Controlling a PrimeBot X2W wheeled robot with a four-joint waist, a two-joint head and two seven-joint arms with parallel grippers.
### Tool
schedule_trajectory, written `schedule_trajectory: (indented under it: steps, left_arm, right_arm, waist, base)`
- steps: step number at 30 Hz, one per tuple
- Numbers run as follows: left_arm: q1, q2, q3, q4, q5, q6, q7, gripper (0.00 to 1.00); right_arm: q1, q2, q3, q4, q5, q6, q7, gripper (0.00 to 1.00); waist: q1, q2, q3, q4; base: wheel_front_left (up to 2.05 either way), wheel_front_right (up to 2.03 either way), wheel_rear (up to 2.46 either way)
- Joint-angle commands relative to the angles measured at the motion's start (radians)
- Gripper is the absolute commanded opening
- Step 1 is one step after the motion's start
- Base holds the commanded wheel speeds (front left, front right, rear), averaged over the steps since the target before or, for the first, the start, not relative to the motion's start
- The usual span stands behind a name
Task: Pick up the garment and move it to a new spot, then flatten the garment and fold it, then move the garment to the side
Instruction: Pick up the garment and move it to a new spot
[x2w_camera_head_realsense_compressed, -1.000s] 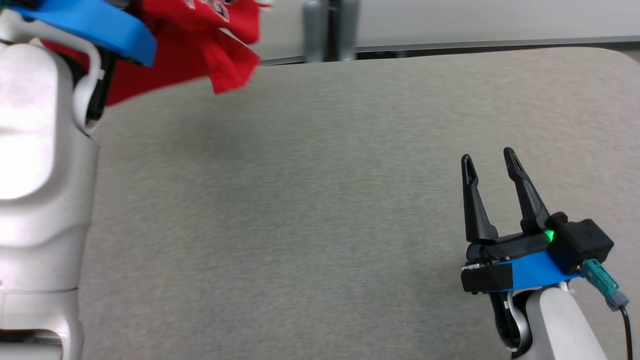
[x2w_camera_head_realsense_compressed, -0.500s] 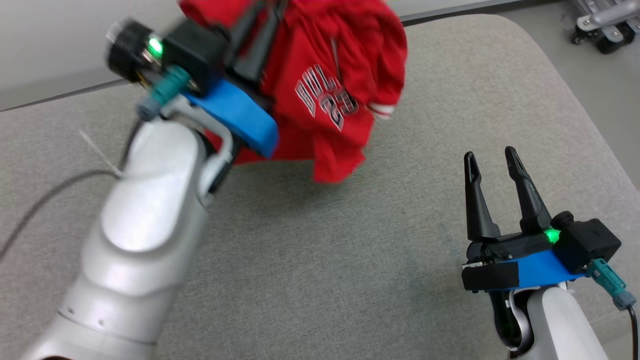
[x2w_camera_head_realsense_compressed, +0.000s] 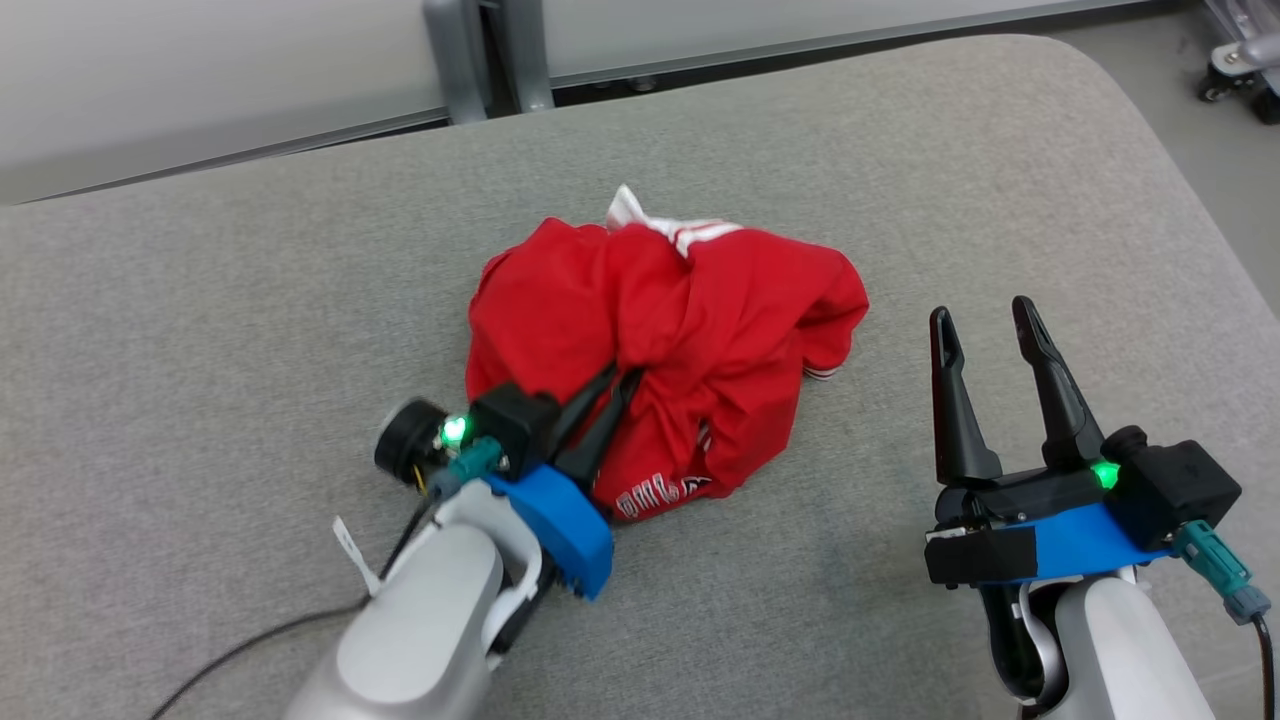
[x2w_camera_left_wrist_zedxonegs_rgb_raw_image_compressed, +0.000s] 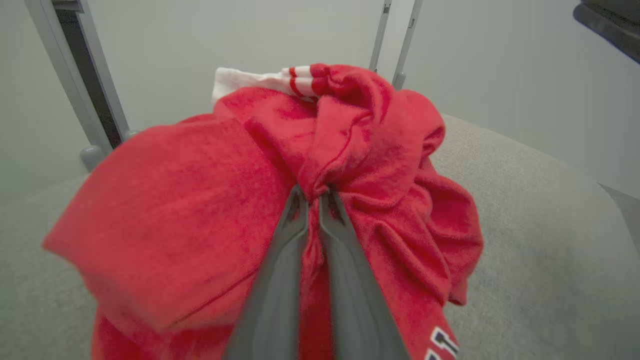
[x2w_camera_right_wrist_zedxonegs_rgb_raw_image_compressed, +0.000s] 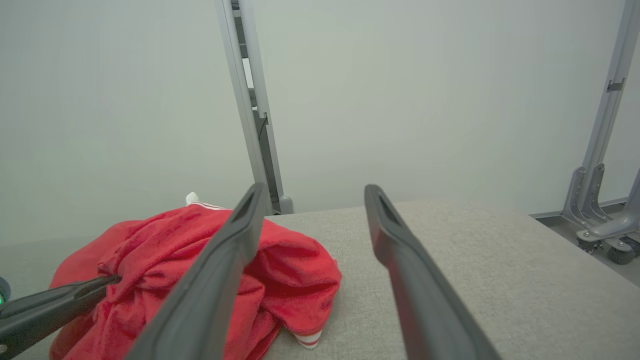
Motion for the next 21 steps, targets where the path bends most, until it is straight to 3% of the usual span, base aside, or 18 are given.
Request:
schedule_trajectory:
  steps: [1,3,4,5,6,12,21]
  left_arm:
    - [0.025,0.004,-0.006,0.009,-0.009,0.002,-0.009,0.00]
    - [0.043,0.001,-0.014,0.015,-0.021,0.007,-0.018,0.00]
    - [0.047,0.000,-0.015,0.012,-0.025,0.009,-0.022,0.05]
    - [0.049,-0.001,-0.016,0.003,-0.027,0.014,-0.029,0.91]
    - [0.047,-0.001,-0.017,-0.004,-0.024,0.019,-0.033,1.00]
    - [0.063,0.004,0.041,-0.119,-0.013,0.061,-0.043,1.00]
    - [0.213,0.075,0.264,-0.332,0.026,0.118,-0.043,1.00]
  right_arm:
    - [0.008,0.001,0.002,0.002,-0.003,0.000,-0.001,1.00]
    - [0.010,0.001,0.001,0.005,-0.008,0.000,-0.001,1.00]
    - [0.011,0.001,0.001,0.007,-0.010,0.000,-0.001,1.00]
    - [0.013,0.001,0.001,0.009,-0.014,0.000,-0.001,1.00]
    - [0.013,0.001,0.002,0.010,-0.015,0.000,-0.001,1.00]
    - [0.031,0.001,0.003,0.018,-0.024,0.000,-0.001,1.00]
    - [0.061,0.001,-0.005,0.025,-0.038,0.000,-0.001,1.00]
  waist:
    - [0.0000,0.0000,-0.005,0.013]
    - [0.0000,0.0000,-0.011,0.027]
    - [0.0000,0.0000,-0.014,0.034]
    - [0.0000,0.0000,-0.018,0.042]
    - [0.0000,0.0000,-0.022,0.049]
    - [0.0000,0.0000,-0.057,0.089]
    - [0.0000,0.0000,-0.124,0.146]
  base:
    - [0.00,0.00,0.00]
    - [0.00,0.00,0.00]
    - [0.00,0.00,0.00]
    - [0.00,0.00,0.00]
    - [0.00,0.00,0.00]
    - [0.00,0.00,0.00]
    - [0.00,0.00,0.00]
